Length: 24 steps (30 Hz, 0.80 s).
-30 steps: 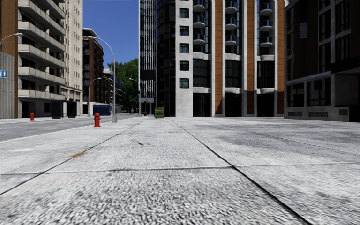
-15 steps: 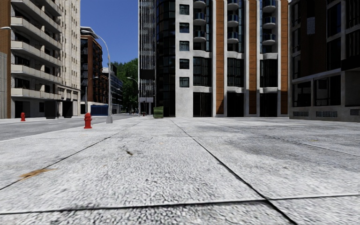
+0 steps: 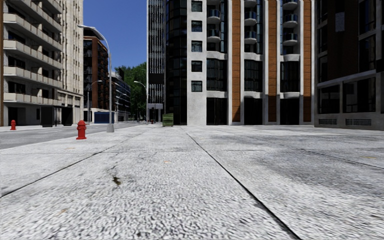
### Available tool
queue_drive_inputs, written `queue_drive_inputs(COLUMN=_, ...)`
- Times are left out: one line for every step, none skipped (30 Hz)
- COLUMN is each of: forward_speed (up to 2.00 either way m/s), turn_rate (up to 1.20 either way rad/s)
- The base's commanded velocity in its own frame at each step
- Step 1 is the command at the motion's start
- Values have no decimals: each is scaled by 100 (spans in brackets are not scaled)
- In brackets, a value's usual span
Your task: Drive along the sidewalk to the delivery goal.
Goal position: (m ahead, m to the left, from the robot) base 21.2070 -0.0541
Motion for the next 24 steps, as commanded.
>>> queue_drive_inputs(forward_speed=200, turn_rate=0)
queue_drive_inputs(forward_speed=200, turn_rate=0)
queue_drive_inputs(forward_speed=200, turn_rate=0)
queue_drive_inputs(forward_speed=200, turn_rate=0)
queue_drive_inputs(forward_speed=200, turn_rate=0)
queue_drive_inputs(forward_speed=200, turn_rate=0)
queue_drive_inputs(forward_speed=200, turn_rate=0)
queue_drive_inputs(forward_speed=200, turn_rate=0)
queue_drive_inputs(forward_speed=200, turn_rate=0)
queue_drive_inputs(forward_speed=200, turn_rate=0)
queue_drive_inputs(forward_speed=200, turn_rate=0)
queue_drive_inputs(forward_speed=200, turn_rate=0)
queue_drive_inputs(forward_speed=200, turn_rate=0)
queue_drive_inputs(forward_speed=200, turn_rate=0)
queue_drive_inputs(forward_speed=200, turn_rate=0)
queue_drive_inputs(forward_speed=200, turn_rate=0)
queue_drive_inputs(forward_speed=200, turn_rate=0)
queue_drive_inputs(forward_speed=200, turn_rate=0)
queue_drive_inputs(forward_speed=200, turn_rate=0)
queue_drive_inputs(forward_speed=200, turn_rate=0)
queue_drive_inputs(forward_speed=200, turn_rate=0)
queue_drive_inputs(forward_speed=200, turn_rate=0)
queue_drive_inputs(forward_speed=200, turn_rate=0)
queue_drive_inputs(forward_speed=200, turn_rate=0)
